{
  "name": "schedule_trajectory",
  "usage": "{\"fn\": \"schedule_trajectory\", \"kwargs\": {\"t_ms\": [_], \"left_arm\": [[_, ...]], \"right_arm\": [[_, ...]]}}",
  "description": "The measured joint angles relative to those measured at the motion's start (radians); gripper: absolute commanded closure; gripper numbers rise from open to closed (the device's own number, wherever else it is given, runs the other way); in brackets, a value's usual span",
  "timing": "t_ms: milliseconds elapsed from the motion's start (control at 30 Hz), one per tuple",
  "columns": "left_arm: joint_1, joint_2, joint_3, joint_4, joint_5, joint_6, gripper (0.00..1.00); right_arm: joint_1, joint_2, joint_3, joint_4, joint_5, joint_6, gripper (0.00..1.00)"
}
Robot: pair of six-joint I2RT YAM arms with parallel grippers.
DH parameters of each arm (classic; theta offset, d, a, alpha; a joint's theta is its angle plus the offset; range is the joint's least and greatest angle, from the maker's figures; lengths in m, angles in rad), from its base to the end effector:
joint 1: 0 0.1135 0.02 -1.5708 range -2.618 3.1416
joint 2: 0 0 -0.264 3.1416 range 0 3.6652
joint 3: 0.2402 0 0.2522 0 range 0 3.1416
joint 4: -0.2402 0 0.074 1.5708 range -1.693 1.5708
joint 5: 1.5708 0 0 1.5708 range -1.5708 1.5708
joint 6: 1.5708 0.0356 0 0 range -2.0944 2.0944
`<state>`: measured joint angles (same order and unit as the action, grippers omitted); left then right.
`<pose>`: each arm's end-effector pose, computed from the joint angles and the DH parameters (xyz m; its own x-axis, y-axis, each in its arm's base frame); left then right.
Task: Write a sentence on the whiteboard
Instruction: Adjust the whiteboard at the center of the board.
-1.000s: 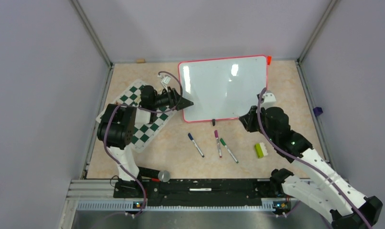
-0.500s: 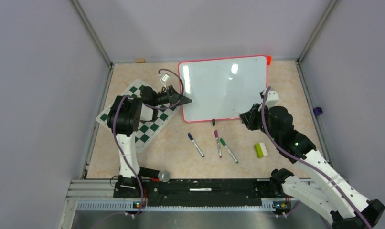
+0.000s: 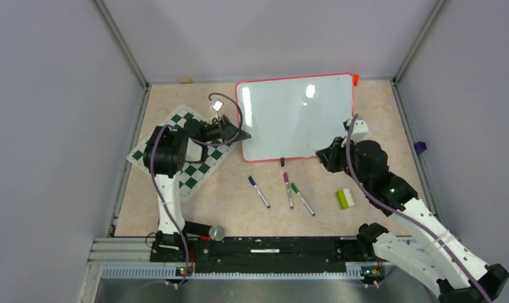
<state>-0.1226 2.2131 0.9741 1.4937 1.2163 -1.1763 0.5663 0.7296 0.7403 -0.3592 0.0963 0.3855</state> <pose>0.3912 -0.0818 0.1346 -0.7746 -0.2274 -0.5901 0.5934 0.0613 -0.8026 0.1456 0.0885 0.3147 -0.4392 0.1643 -0.8833 -0.3158 0.8922 0.3230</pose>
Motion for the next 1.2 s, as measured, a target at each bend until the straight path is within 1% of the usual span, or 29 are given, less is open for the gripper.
{"fn": "schedule_trajectory", "kwargs": {"t_ms": [300, 600, 700, 733, 800, 833, 1033, 1133, 1200], "left_arm": [[0.0, -0.057, -0.013, -0.009, 0.038, 0.064, 0.01], [0.0, -0.071, 0.041, -0.011, 0.108, 0.003, 0.03], [0.0, -0.07, 0.08, -0.013, 0.127, -0.027, 0.06], [0.0, -0.068, 0.094, -0.01, 0.132, -0.039, 0.09], [0.0, -0.059, 0.128, 0.0, 0.14, -0.072, 0.23], [0.0, -0.052, 0.142, 0.001, 0.143, -0.087, 0.25], [-0.004, 0.009, 0.176, 0.019, 0.145, -0.128, 0.26], [-0.01, 0.026, 0.176, 0.013, 0.151, -0.117, 0.28], [-0.011, 0.026, 0.176, 0.013, 0.153, -0.096, 0.3]], "right_arm": [[0.0, -0.031, 0.0, 0.001, -0.033, -0.001, 1.0], [0.0, -0.059, -0.001, 0.022, -0.062, -0.004, 1.0], [0.0, -0.056, -0.001, 0.022, -0.069, -0.016, 1.0], [0.0, -0.055, -0.001, 0.023, -0.069, -0.019, 1.0], [0.0, -0.053, -0.001, 0.022, -0.069, -0.023, 1.0], [0.0, -0.053, -0.001, 0.023, -0.069, -0.025, 1.0], [0.0, -0.039, -0.001, 0.048, -0.07, -0.026, 1.0], [0.0, -0.019, -0.001, 0.066, -0.075, -0.026, 1.0], [0.0, -0.01, -0.002, 0.075, -0.076, -0.026, 1.0]]}}
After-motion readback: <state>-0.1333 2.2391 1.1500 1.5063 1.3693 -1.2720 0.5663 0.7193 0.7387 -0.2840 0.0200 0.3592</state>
